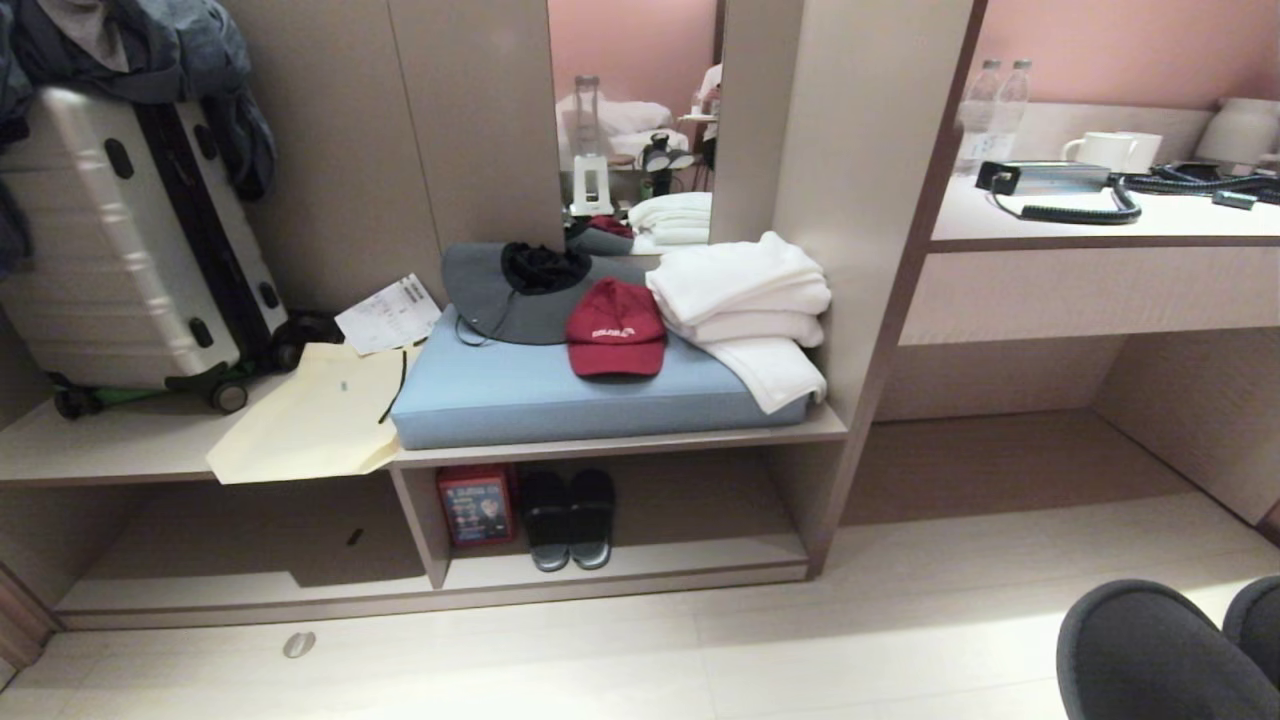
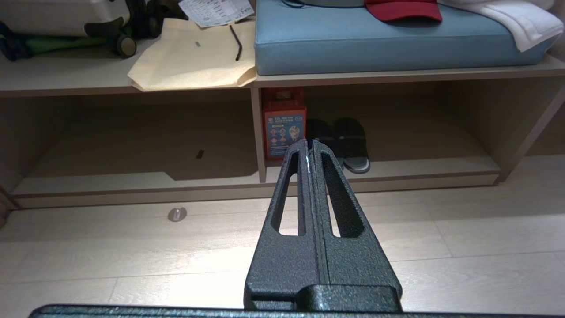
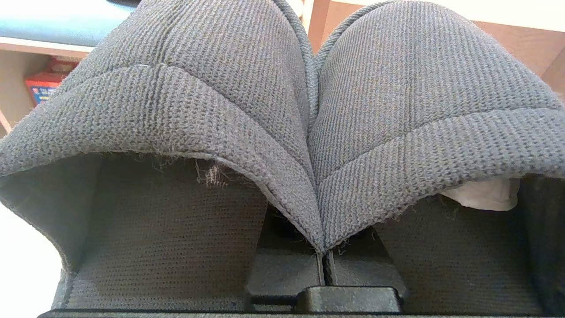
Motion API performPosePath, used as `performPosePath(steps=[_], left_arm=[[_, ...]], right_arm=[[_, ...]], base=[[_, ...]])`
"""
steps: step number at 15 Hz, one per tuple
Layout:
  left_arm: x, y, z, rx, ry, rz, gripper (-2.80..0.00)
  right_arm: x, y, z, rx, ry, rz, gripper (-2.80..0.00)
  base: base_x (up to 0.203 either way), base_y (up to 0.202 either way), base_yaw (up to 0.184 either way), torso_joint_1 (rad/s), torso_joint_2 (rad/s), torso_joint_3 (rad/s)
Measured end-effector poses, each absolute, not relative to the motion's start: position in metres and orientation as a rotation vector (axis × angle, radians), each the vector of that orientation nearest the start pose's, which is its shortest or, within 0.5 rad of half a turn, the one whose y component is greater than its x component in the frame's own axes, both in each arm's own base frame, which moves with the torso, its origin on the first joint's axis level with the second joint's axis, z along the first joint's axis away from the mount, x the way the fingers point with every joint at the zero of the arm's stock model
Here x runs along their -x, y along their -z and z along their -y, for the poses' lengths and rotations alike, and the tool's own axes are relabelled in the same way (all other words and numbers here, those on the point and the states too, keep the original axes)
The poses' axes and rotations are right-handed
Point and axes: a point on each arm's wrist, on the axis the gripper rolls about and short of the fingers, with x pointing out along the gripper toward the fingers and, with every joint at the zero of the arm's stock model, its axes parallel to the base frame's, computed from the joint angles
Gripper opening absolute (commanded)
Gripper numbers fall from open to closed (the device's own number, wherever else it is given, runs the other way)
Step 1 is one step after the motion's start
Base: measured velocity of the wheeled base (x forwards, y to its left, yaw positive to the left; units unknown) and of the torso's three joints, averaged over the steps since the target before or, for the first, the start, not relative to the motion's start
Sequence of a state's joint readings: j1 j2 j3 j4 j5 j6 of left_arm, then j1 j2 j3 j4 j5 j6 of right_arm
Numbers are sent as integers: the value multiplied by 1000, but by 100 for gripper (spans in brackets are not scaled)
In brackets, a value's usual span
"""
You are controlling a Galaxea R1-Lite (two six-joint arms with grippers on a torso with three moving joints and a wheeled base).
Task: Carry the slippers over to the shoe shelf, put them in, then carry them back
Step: Place the slippers on the floor
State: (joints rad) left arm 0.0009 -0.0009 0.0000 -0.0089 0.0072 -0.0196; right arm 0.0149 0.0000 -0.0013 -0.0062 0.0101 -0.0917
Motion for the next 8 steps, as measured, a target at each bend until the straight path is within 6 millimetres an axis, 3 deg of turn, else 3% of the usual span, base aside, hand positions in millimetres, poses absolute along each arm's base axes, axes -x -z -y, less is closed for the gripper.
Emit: performPosePath(steps=[8], left_arm=[[23,-76,0,13,-8,9,-280]], right_arm=[[23,-76,0,83,-23,7,-280]], base=[[0,0,0,0,1,9]])
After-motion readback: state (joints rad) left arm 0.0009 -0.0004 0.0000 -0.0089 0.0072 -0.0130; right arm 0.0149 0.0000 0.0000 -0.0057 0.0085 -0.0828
